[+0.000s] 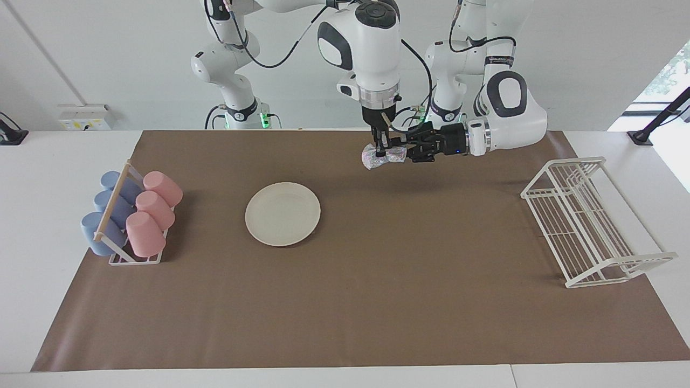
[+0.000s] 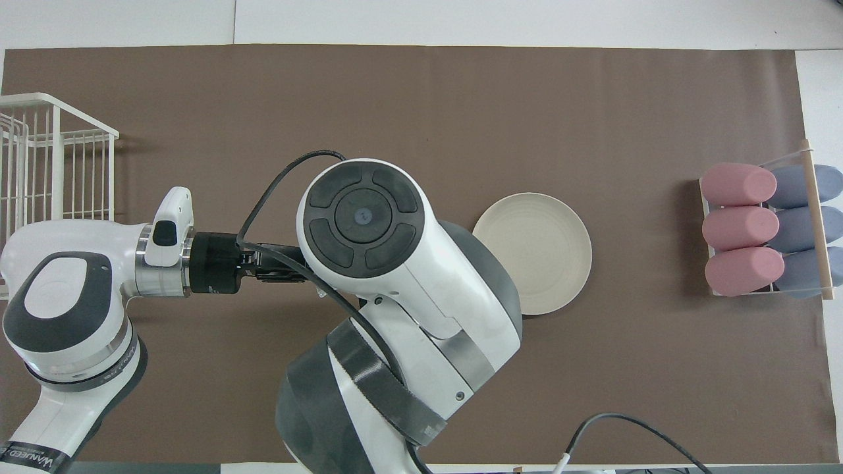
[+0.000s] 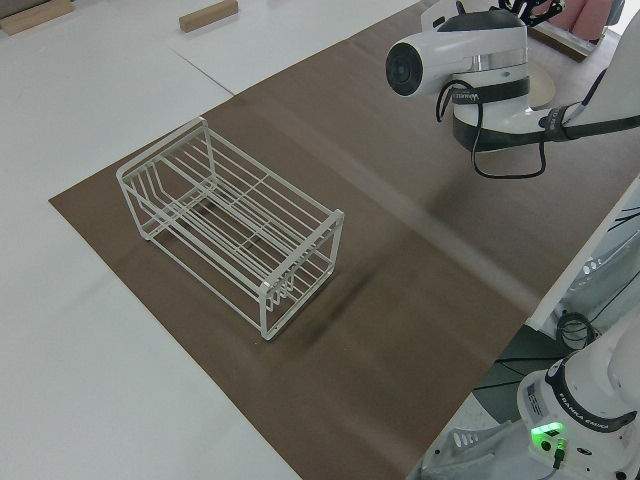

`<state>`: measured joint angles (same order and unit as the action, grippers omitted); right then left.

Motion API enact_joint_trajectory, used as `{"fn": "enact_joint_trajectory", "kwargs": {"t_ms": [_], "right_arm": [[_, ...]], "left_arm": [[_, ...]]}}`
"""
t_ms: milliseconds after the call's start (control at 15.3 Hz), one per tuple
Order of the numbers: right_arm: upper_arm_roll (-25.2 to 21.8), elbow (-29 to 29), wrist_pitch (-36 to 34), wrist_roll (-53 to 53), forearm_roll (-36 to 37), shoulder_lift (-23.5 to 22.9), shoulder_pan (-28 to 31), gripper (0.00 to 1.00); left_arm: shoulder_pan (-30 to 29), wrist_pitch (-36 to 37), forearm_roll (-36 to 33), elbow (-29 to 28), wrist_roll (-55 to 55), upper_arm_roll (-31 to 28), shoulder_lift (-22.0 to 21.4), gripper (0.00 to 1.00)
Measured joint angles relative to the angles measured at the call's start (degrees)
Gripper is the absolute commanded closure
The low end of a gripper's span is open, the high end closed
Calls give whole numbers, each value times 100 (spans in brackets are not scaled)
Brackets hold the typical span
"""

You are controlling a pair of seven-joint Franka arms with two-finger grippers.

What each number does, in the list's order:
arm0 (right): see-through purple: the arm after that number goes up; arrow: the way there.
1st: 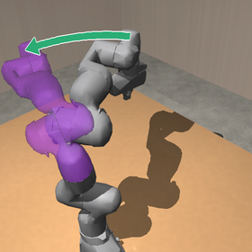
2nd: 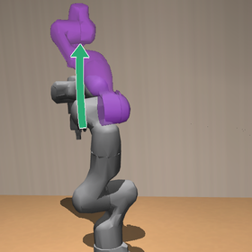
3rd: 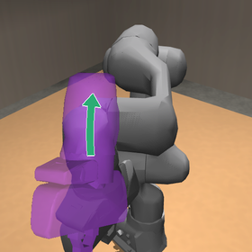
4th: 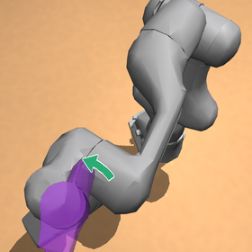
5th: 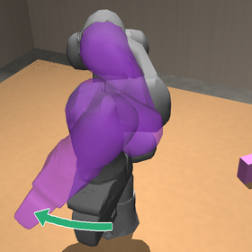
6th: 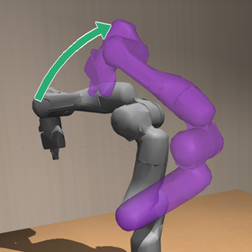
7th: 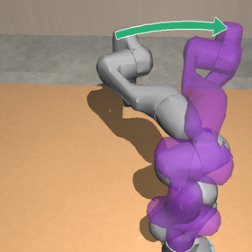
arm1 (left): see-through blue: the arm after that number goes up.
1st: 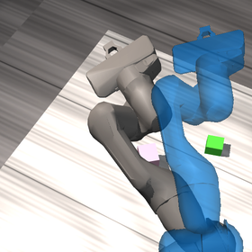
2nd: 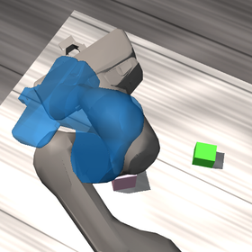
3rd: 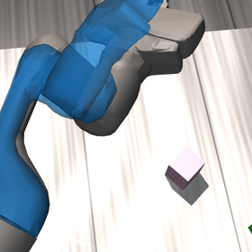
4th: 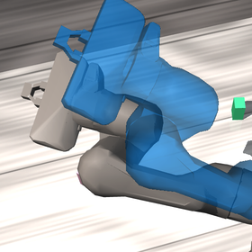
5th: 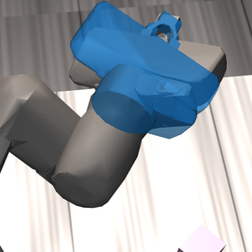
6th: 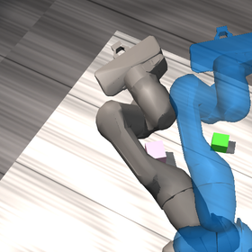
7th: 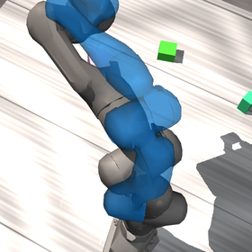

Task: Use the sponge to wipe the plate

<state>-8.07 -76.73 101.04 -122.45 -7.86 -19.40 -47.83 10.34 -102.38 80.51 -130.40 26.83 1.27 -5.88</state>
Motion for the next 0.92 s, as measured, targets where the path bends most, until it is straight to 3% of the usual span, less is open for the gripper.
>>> {"fn": "enact_joint_trajectory", "kwargs": {"t_ms": [327, 654, 720, 785, 916], "right_arm": [[1, 3, 2, 0, 5, -10, 0, 98], [-1, 12, 5, 0, 5, -10, 7, 73], [-2, 12, 8, 0, 5, -10, 9, 56], [-4, 12, 17, 0, 5, -10, 15, 5], [-10, 11, 40, 0, 5, -11, 21, 0]], "left_arm": [[0, 3, 37, 11, -54, 1, -6, 100], [0, 3, 40, 21, -99, 0, -6, 100], [0, 3, 40, 21, -105, -1, -6, 100], [0, 3, 40, 21, -109, -4, -6, 100], [0, 3, 40, 21, -112, -9, -6, 100]]}}
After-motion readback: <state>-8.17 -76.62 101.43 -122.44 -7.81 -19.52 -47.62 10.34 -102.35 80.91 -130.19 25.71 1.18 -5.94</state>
